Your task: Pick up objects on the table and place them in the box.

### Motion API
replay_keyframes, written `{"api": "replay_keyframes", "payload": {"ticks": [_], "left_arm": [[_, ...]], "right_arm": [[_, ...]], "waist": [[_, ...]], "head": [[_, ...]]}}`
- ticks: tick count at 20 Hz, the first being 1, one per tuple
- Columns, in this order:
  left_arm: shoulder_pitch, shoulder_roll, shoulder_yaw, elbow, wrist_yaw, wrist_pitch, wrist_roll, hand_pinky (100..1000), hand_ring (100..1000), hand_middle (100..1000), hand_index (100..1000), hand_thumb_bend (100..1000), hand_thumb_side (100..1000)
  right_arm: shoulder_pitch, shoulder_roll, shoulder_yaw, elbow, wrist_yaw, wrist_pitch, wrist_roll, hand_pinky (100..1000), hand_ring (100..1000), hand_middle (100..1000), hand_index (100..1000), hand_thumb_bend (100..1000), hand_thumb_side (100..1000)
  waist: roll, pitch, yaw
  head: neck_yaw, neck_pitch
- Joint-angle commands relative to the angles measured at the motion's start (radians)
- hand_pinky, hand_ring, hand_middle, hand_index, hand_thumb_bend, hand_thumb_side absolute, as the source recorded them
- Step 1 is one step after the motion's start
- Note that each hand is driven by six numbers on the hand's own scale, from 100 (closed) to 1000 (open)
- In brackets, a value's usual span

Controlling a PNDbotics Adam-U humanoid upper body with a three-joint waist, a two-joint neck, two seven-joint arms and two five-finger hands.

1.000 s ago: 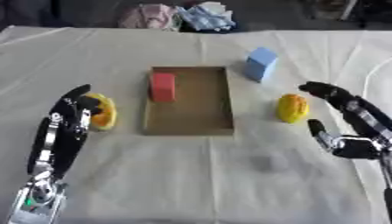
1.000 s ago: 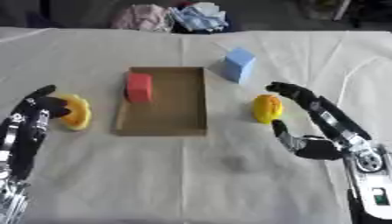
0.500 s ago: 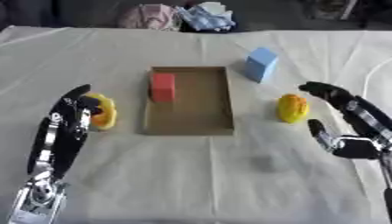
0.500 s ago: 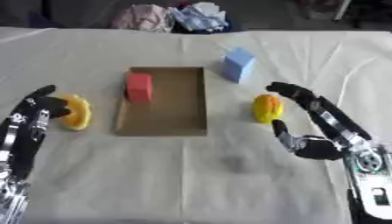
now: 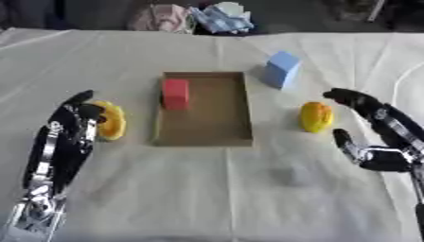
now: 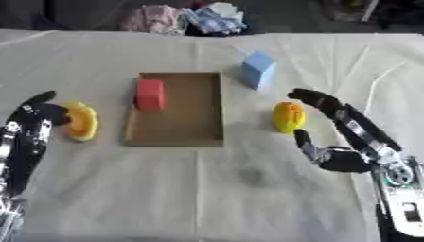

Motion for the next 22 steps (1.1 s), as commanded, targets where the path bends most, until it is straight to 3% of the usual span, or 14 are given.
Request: {"api": "replay_keyframes", "payload": {"ticks": [1, 4, 5, 7, 11, 15, 22], "left_arm": [[0.008, 0.093, 0.024, -0.025, -0.052, -0.015, -0.013, 755, 649, 638, 874, 100, 649], [0.011, 0.103, 0.027, -0.025, -0.064, -0.018, -0.015, 755, 649, 638, 874, 100, 649], [0.016, 0.108, 0.022, -0.025, -0.068, -0.015, -0.018, 751, 675, 682, 870, 100, 520], [0.047, 0.142, 0.001, -0.025, -0.089, 0.002, -0.039, 749, 685, 699, 870, 100, 466], [0.057, 0.233, -0.030, -0.023, -0.145, 0.055, -0.094, 745, 702, 728, 869, 100, 377], [-0.004, 0.331, -0.076, 0.015, -0.205, 0.104, -0.155, 742, 711, 740, 868, 100, 357], [-0.125, 0.515, -0.099, 0.079, -0.319, 0.109, -0.268, 739, 711, 748, 865, 148, 347]], "right_arm": [[-0.012, -0.018, -0.003, -0.010, -0.005, -0.006, 0.003, 979, 959, 889, 971, 100, 333], [-0.012, -0.019, -0.003, -0.010, -0.004, -0.006, 0.002, 979, 959, 889, 971, 100, 333], [-0.015, -0.021, -0.001, -0.010, -0.004, -0.006, 0.003, 978, 958, 889, 971, 100, 332], [-0.021, -0.035, 0.005, -0.010, -0.001, -0.008, 0.009, 978, 958, 889, 971, 100, 331], [-0.025, -0.045, 0.013, -0.008, -0.001, -0.010, 0.016, 977, 958, 889, 971, 100, 331], [-0.024, -0.047, 0.014, -0.006, -0.001, -0.011, 0.019, 977, 956, 888, 971, 100, 329], [-0.022, -0.043, 0.010, -0.005, -0.002, -0.011, 0.015, 977, 956, 888, 972, 100, 329]], "waist": [[-0.001, -0.014, -0.001], [-0.001, -0.014, -0.002], [0.003, -0.011, -0.005], [0.025, -0.011, -0.021], [0.040, -0.014, -0.038], [0.045, -0.016, -0.044], [0.037, -0.017, -0.047]], "head": [[-0.002, 0.005], [-0.002, 0.005], [0.000, 0.005], [0.005, 0.005], [0.011, 0.005], [0.009, 0.005], [0.002, 0.005]]}}
